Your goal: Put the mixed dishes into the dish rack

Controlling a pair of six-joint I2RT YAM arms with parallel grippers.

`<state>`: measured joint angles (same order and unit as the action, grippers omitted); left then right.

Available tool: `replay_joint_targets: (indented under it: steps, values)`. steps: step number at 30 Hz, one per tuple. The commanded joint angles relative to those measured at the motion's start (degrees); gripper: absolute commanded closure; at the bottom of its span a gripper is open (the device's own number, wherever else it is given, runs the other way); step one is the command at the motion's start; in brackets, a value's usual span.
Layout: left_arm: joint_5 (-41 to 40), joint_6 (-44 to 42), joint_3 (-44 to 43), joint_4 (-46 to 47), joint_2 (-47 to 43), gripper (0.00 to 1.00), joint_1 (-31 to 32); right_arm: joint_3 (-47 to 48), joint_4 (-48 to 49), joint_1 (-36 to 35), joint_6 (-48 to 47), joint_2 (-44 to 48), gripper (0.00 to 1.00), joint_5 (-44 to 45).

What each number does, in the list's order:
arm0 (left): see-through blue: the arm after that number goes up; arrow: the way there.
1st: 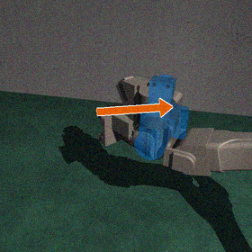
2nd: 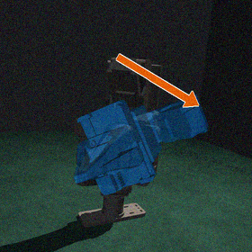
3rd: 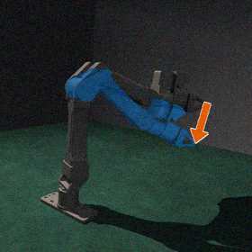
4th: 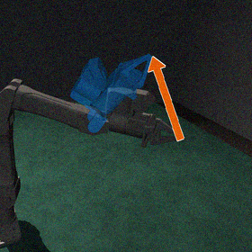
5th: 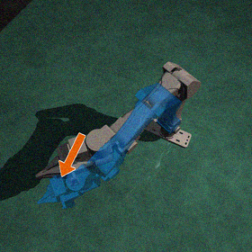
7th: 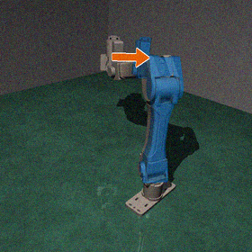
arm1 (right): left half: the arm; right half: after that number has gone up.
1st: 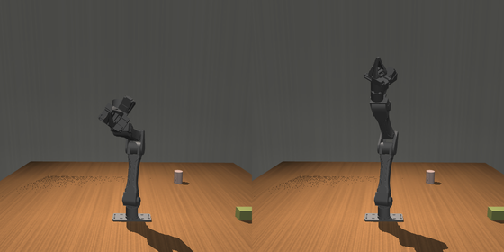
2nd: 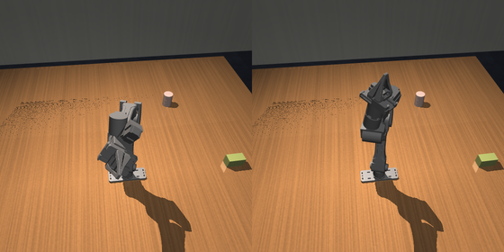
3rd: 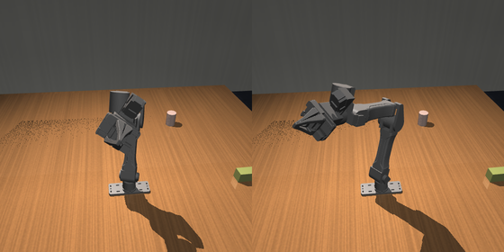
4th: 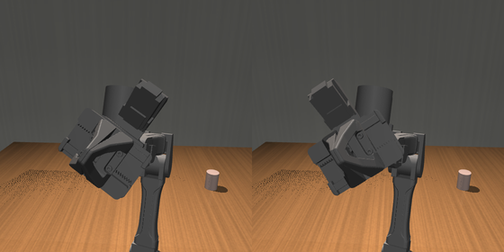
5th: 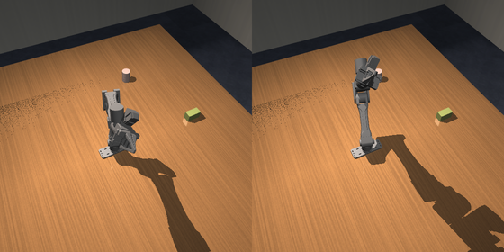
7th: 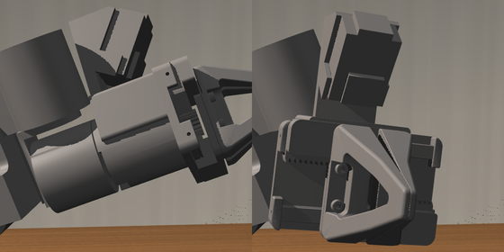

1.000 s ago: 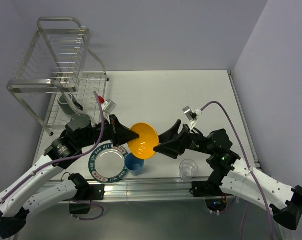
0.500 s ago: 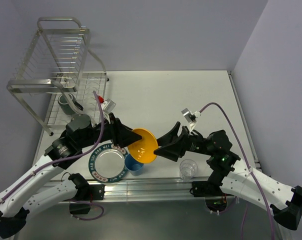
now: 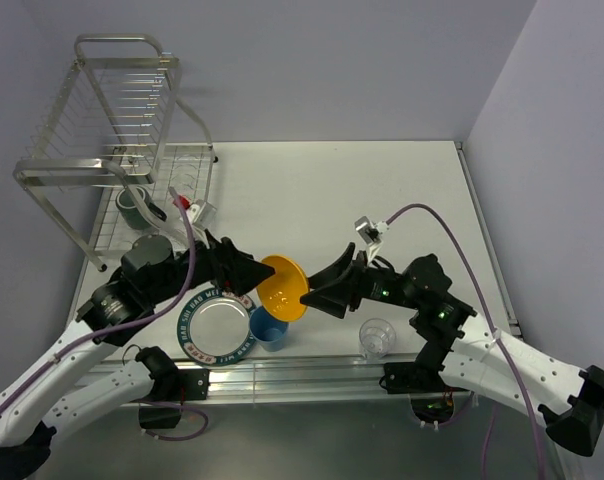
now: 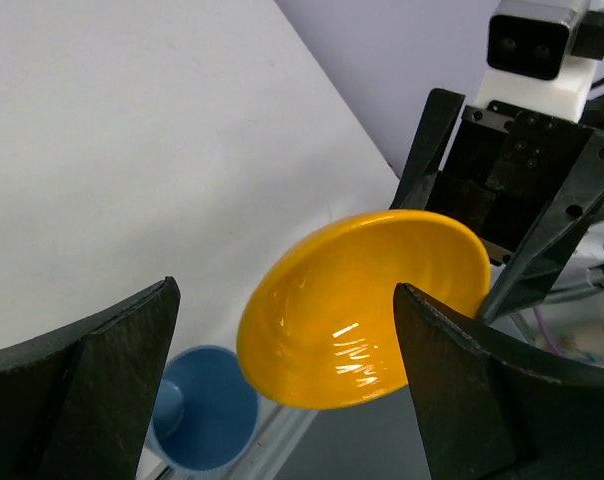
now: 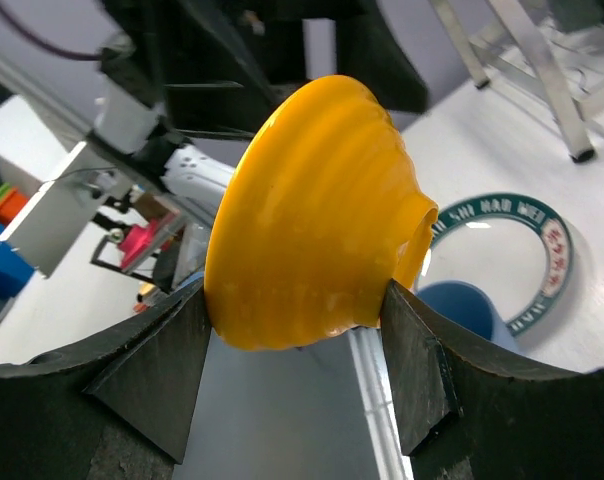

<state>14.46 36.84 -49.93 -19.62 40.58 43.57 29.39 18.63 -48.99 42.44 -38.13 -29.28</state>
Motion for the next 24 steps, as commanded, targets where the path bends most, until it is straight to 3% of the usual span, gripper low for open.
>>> replay_joint_targets:
  steps: [1,7,16,24]
  values:
    - [-11.2,-2.4,-3.7,-6.6,-4.0,0.05,-0.2,5.3,-1.3,-0.2,-4.4,-3.3,1.0,2.7]
    - [-22.4,-2.5,-8.2,-14.0,-8.8,0.04,-0.2,12.2,-4.9,-0.2,-11.2,-13.2,1.0,6.0]
    - [-24.3,-3.4,-12.3,-18.0,-12.8,0.06,-0.2,29.0,-6.3,0.5,-24.6,-35.9,1.0,12.0]
    - [-24.7,-4.8,-14.1,-18.2,-12.1,0.07,-0.2,50.0,-8.4,0.6,-32.9,-57.9,1.0,14.0]
